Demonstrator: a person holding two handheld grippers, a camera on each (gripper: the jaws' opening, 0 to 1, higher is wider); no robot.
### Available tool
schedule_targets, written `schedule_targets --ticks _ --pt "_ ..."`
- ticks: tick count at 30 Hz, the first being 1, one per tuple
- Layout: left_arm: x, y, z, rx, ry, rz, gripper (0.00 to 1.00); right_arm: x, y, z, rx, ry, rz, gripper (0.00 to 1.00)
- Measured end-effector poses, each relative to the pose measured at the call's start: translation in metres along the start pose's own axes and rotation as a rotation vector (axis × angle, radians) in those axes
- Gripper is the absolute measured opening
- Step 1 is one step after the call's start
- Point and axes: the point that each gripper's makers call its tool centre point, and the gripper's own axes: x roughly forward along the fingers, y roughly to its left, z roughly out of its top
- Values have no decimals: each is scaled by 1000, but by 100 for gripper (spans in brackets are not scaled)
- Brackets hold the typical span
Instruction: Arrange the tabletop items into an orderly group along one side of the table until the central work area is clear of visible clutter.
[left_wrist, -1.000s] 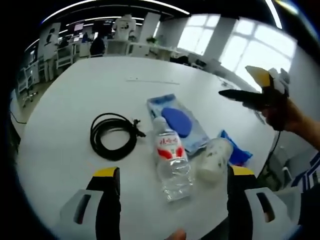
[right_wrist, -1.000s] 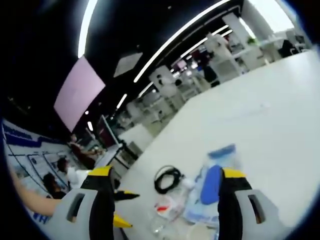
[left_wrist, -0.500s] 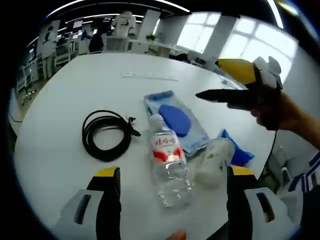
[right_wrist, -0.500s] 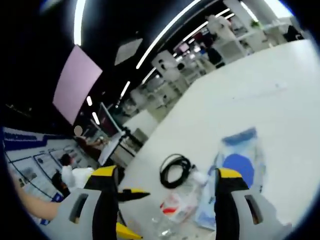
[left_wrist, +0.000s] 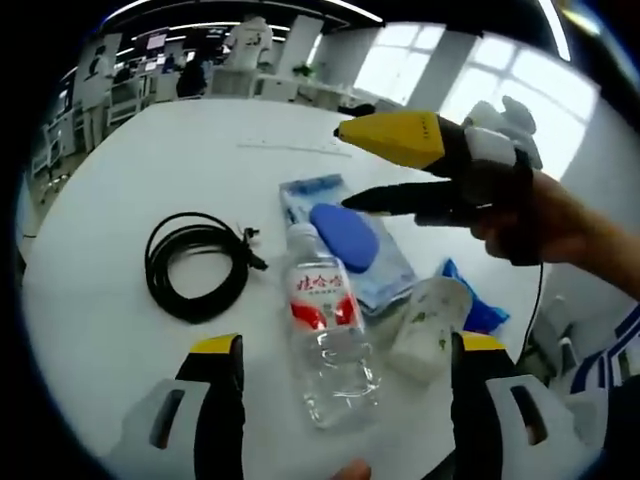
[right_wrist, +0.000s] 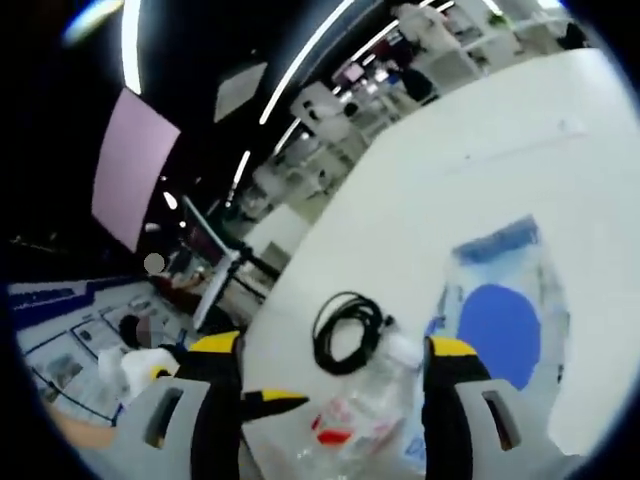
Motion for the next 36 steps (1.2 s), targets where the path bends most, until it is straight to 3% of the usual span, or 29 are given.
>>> schedule_targets --ticks 6,12,16,29,36 --pt "8 -5 -3 -3 11 -13 78 15 -8 -16 65 68 -25 61" --pt "12 -3 -7 -10 21 -10 78 19 -10 -17 77 73 -32 57" --pt "15 -1 -8 -21 28 -6 77 21 -22 -21 92 92 -69 58" --pt "25 1 -15 -71 41 -14 69 34 -27 -24 113 123 -69 58" --pt "30 4 -15 -102 46 -5 64 40 -39 -27 113 130 -120 57"
